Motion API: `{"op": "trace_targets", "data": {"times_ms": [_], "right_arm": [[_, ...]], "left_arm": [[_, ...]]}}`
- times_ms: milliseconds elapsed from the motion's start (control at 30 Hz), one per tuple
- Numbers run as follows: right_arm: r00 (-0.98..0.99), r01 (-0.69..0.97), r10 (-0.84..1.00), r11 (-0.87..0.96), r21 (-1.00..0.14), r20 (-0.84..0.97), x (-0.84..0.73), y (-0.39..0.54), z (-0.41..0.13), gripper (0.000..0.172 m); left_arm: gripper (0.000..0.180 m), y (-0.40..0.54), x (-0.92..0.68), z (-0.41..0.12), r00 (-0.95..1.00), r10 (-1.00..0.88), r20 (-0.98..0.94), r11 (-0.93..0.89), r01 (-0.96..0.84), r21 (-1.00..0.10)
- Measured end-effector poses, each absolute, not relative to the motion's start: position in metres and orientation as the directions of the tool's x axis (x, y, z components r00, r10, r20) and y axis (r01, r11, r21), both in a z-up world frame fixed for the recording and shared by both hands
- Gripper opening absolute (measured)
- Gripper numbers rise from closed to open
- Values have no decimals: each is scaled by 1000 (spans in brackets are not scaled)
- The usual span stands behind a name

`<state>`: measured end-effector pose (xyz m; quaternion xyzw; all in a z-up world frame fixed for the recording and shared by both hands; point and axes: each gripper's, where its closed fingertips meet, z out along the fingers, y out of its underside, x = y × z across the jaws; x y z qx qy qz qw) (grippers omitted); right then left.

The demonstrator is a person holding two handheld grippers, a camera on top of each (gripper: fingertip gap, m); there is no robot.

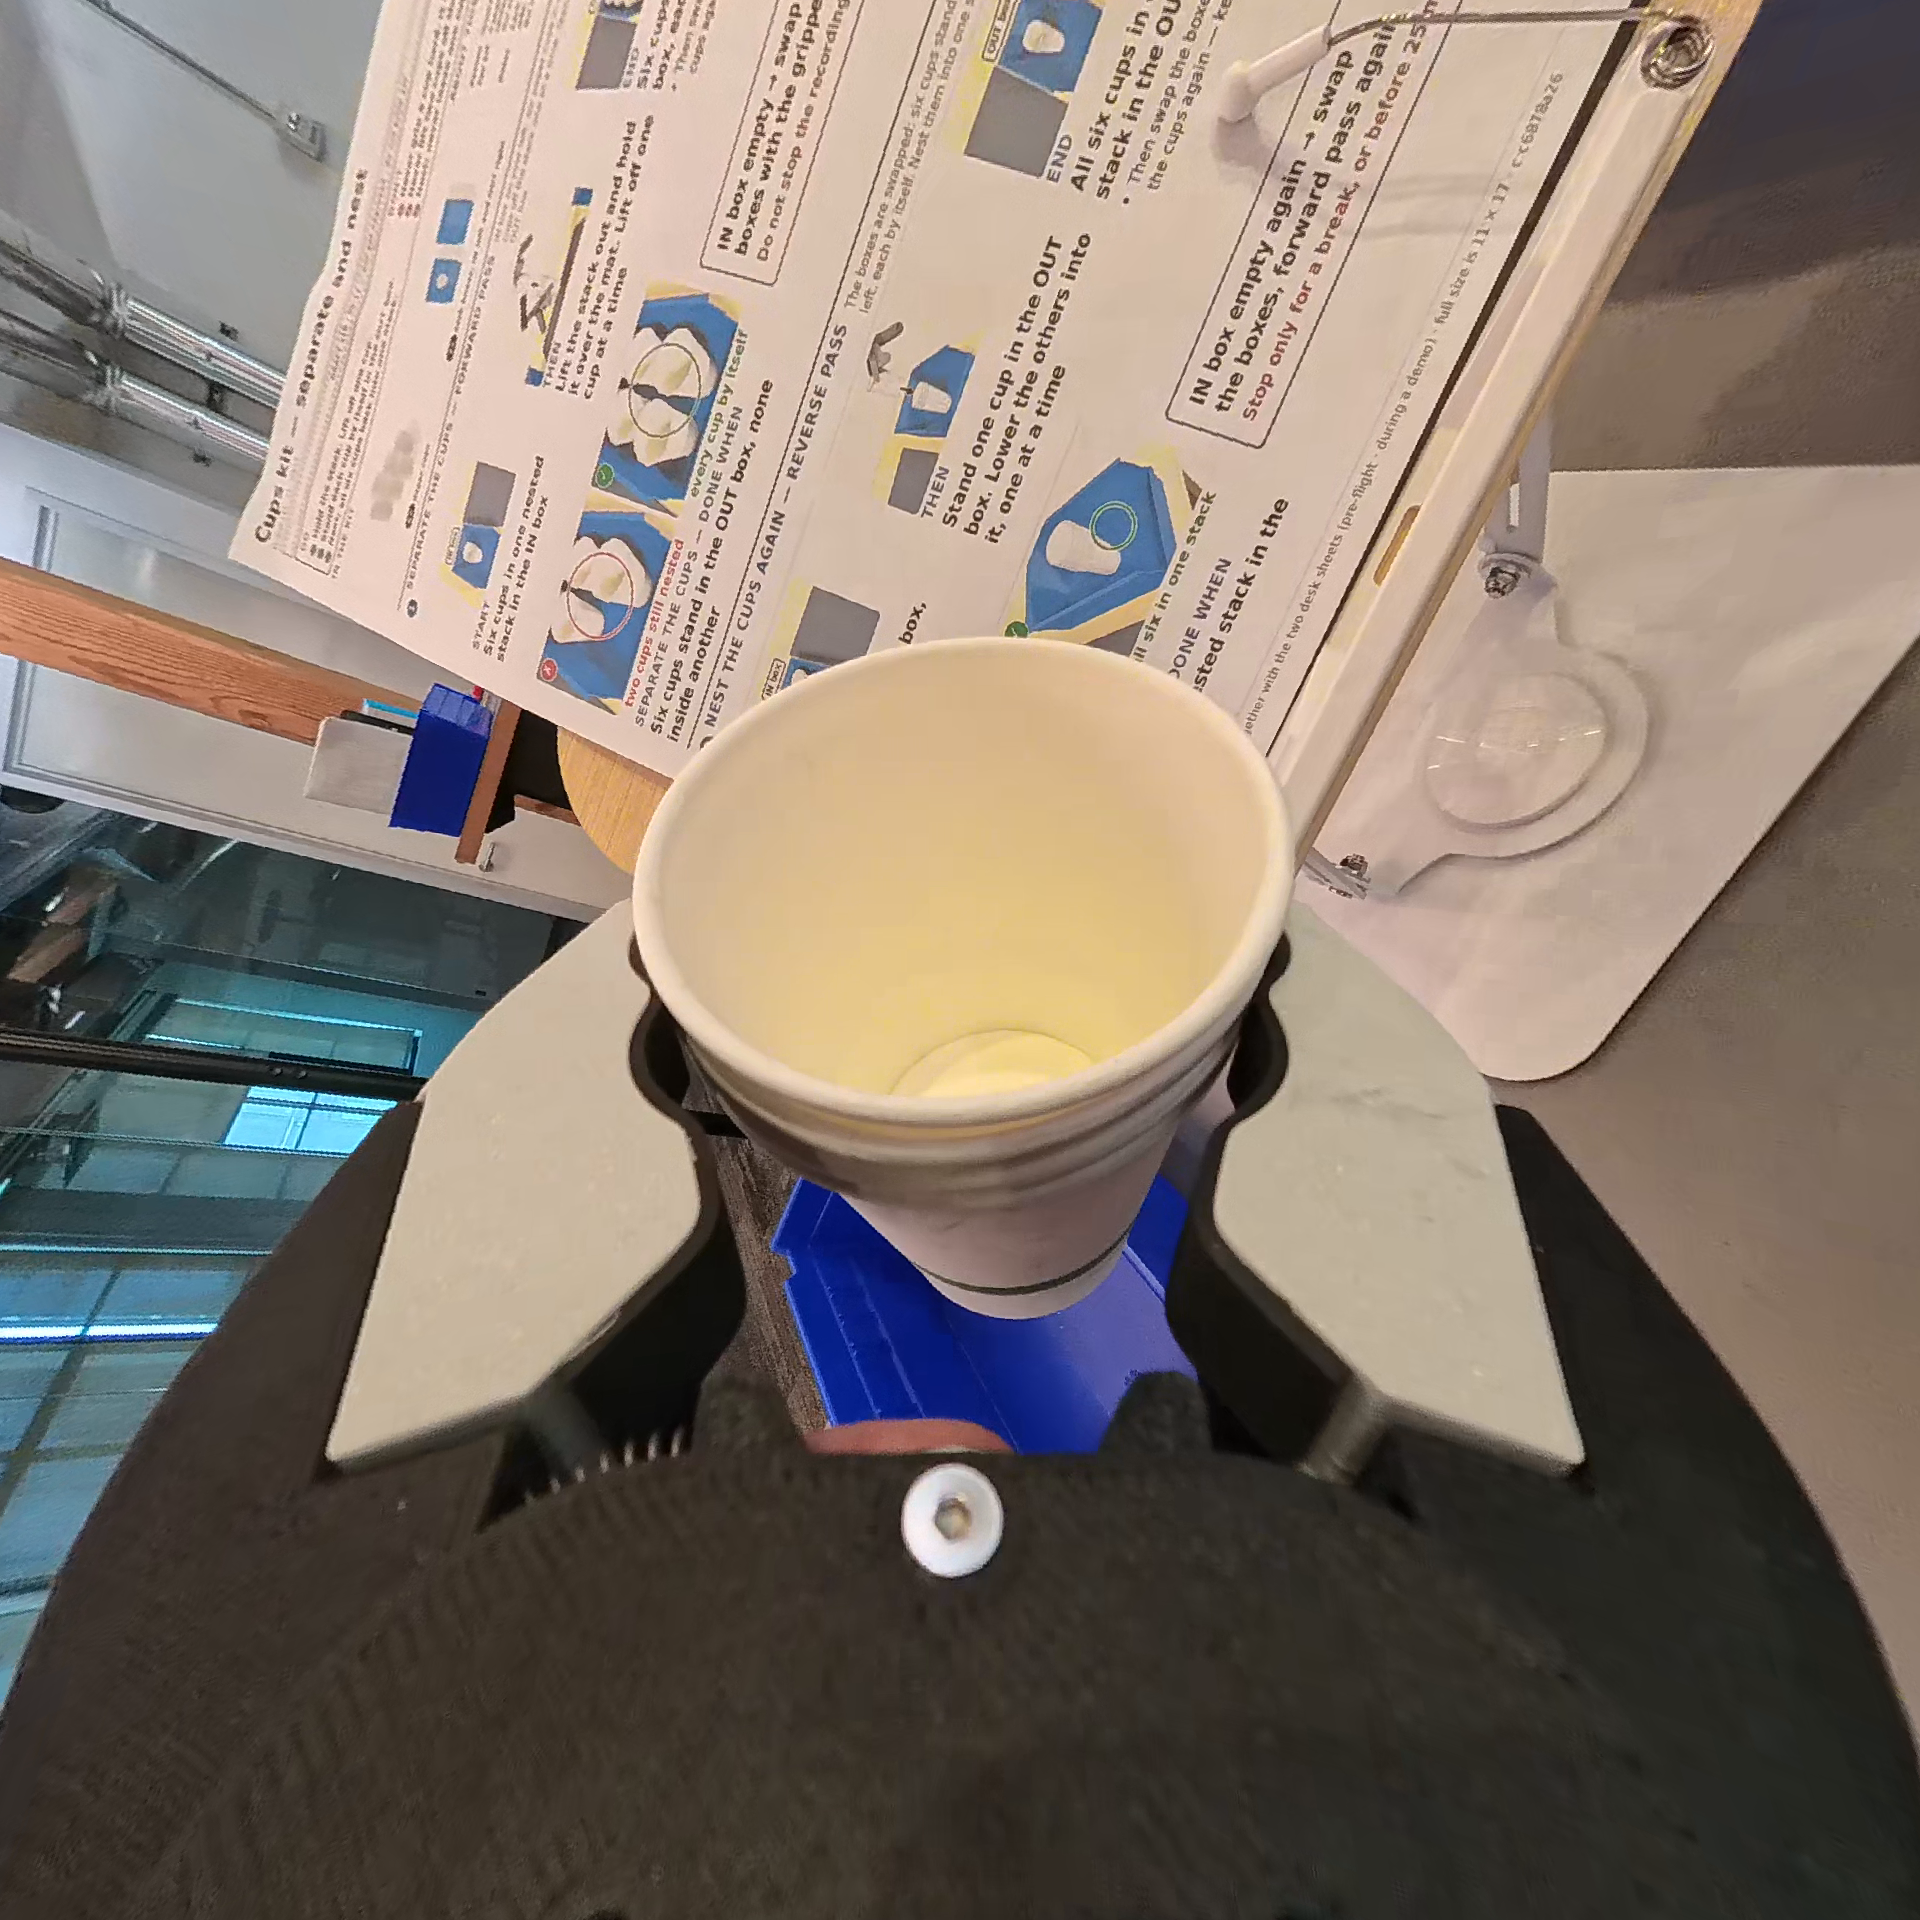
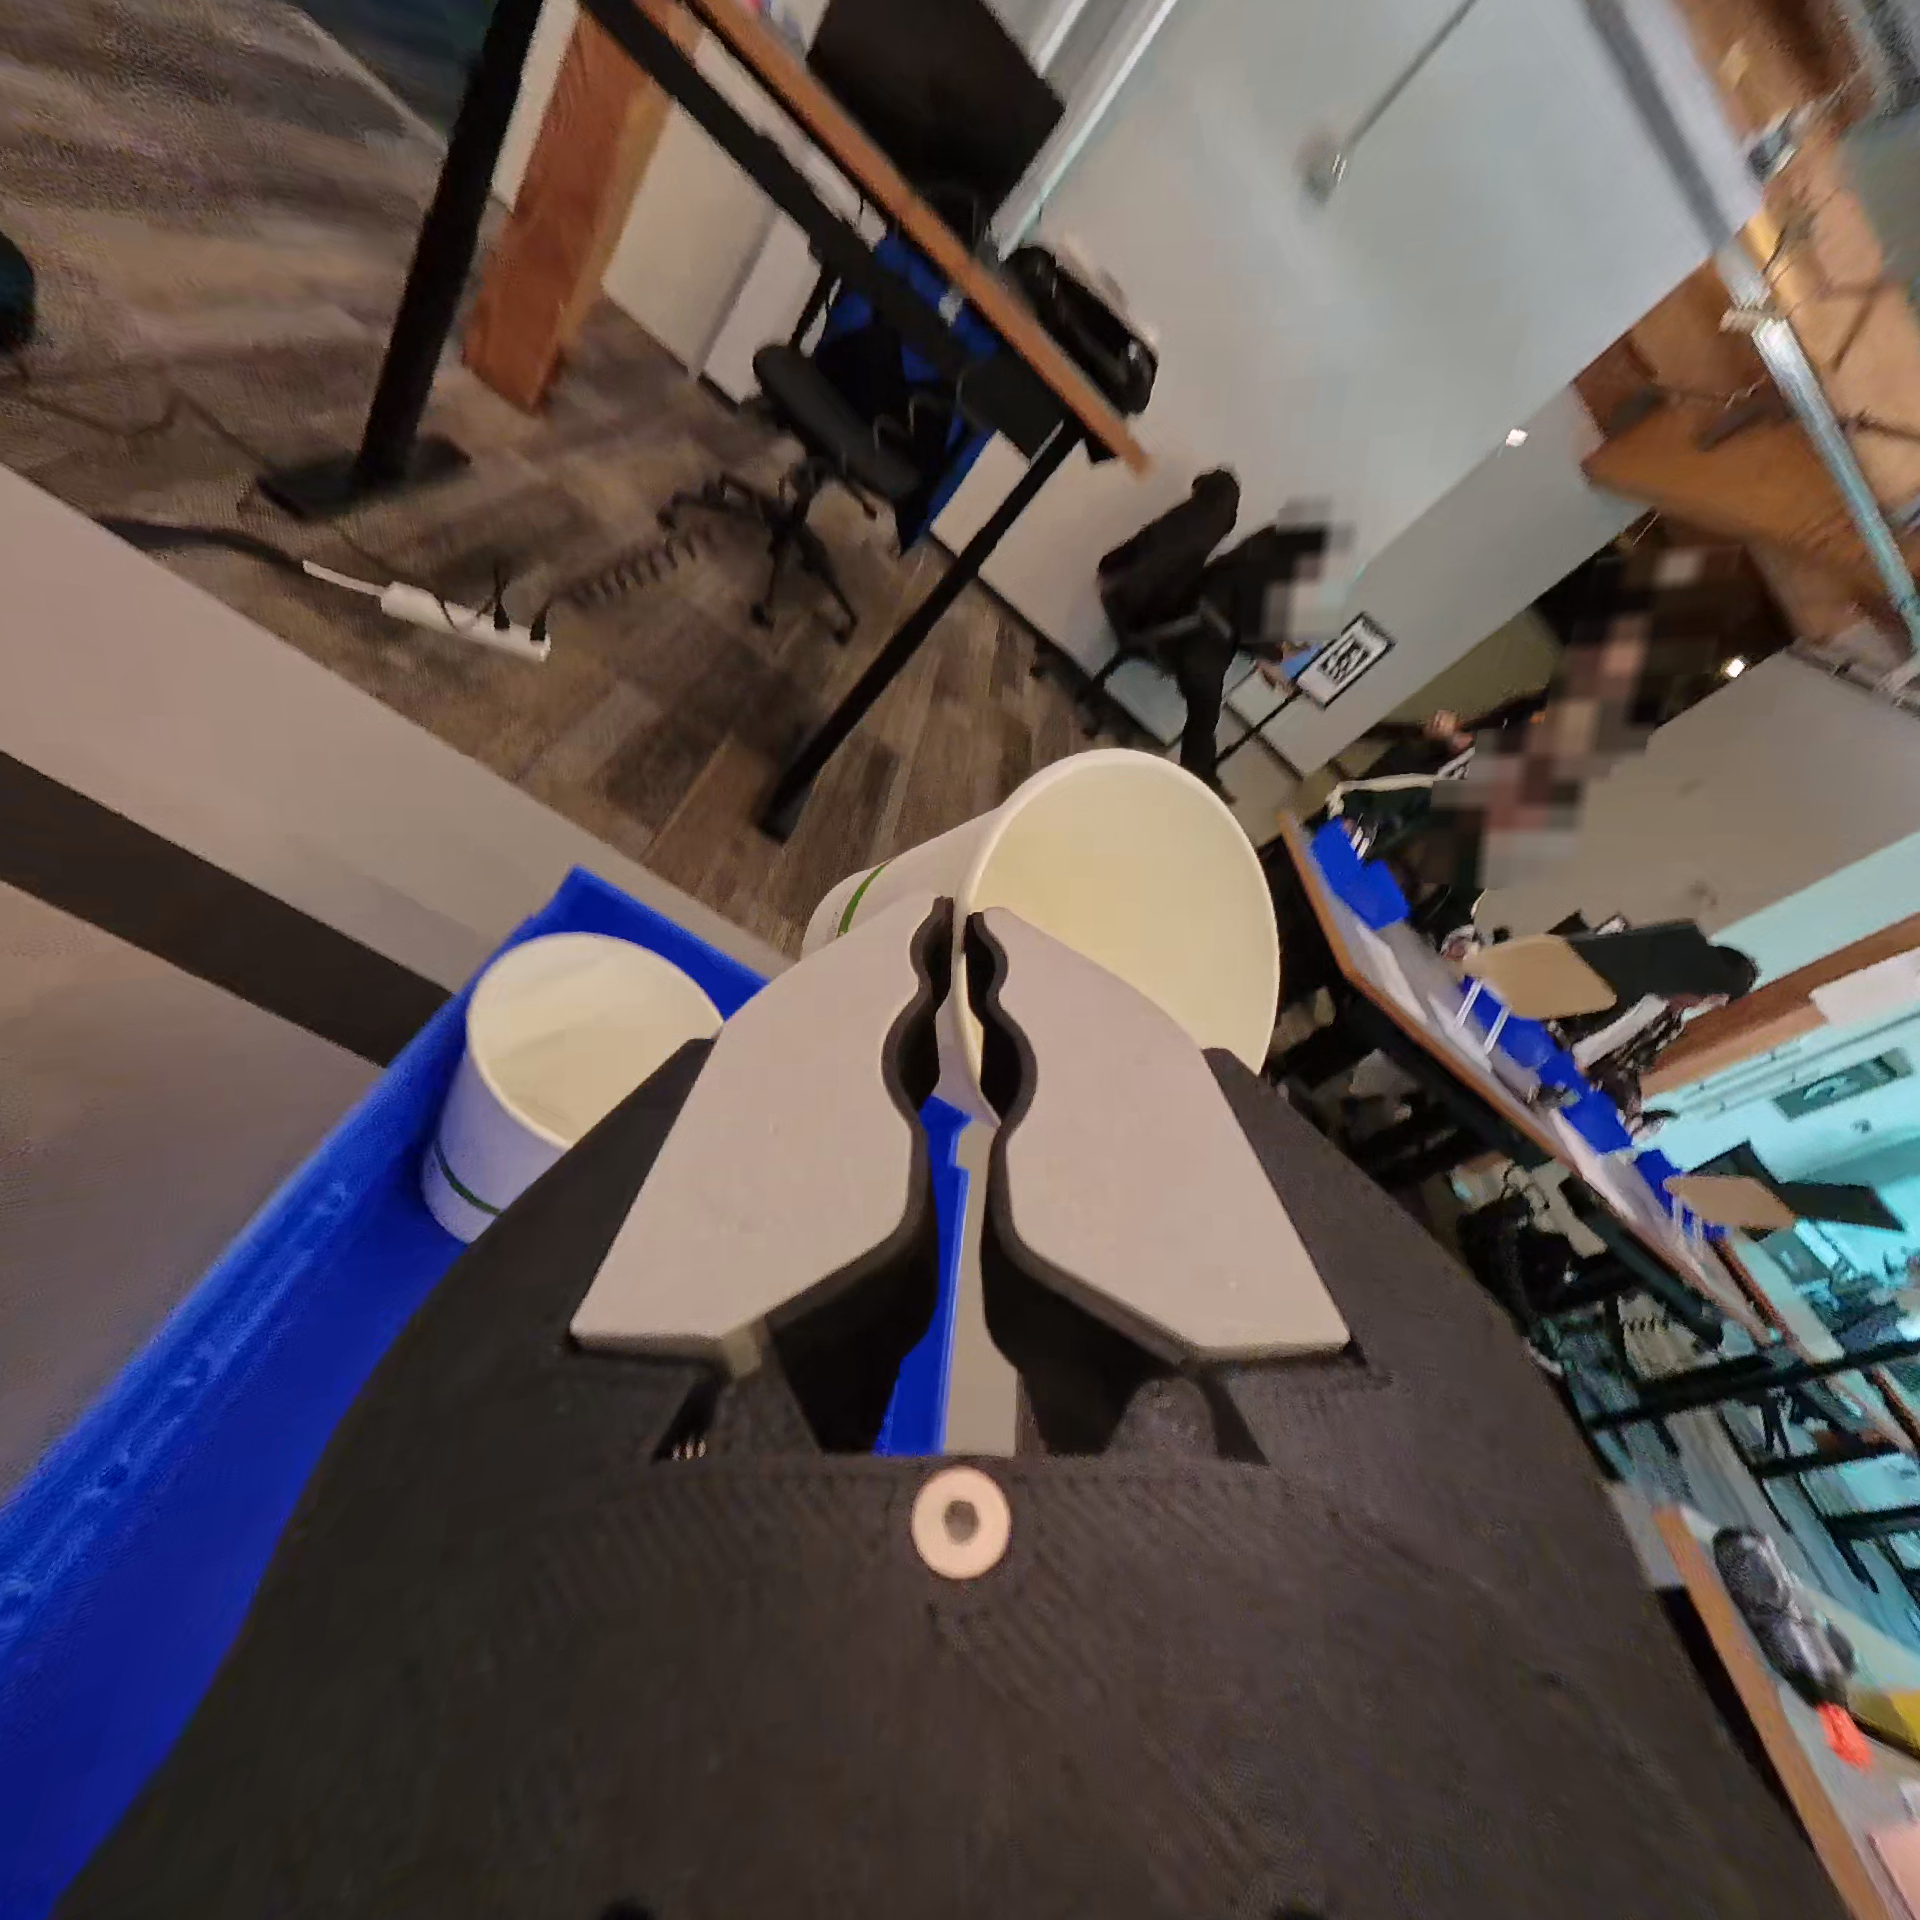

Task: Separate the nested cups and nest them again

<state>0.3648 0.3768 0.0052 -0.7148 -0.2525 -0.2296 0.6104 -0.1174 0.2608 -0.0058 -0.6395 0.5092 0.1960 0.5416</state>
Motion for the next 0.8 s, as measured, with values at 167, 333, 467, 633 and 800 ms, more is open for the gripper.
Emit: {"op": "trace_targets", "data": {"times_ms": [167, 333, 467, 633, 800], "right_arm": [[782, 620, 130, -254, -742, 609, 388, 399, -41, 3], [772, 629, 189, -359, -689, 606, 398, 410, -75, 3], [772, 629, 247, -436, -644, 586, 403, 415, -101, 3], [770, 631, 303, -492, -600, 561, 404, 417, -123, 3], [762, 641, 342, -521, -563, 550, 402, 420, -138, 3]], "left_arm": [[104, 261, -119, -5, 408, -439, -800, 103, -862, -496], [103, 262, -121, -6, 408, -441, -799, 102, -862, -496], [104, 262, -120, -6, 406, -442, -800, 102, -863, -495], [104, 262, -120, -7, 404, -443, -800, 100, -865, -492], [104, 263, -119, -9, 400, -446, -801, 99, -867, -489]]}}
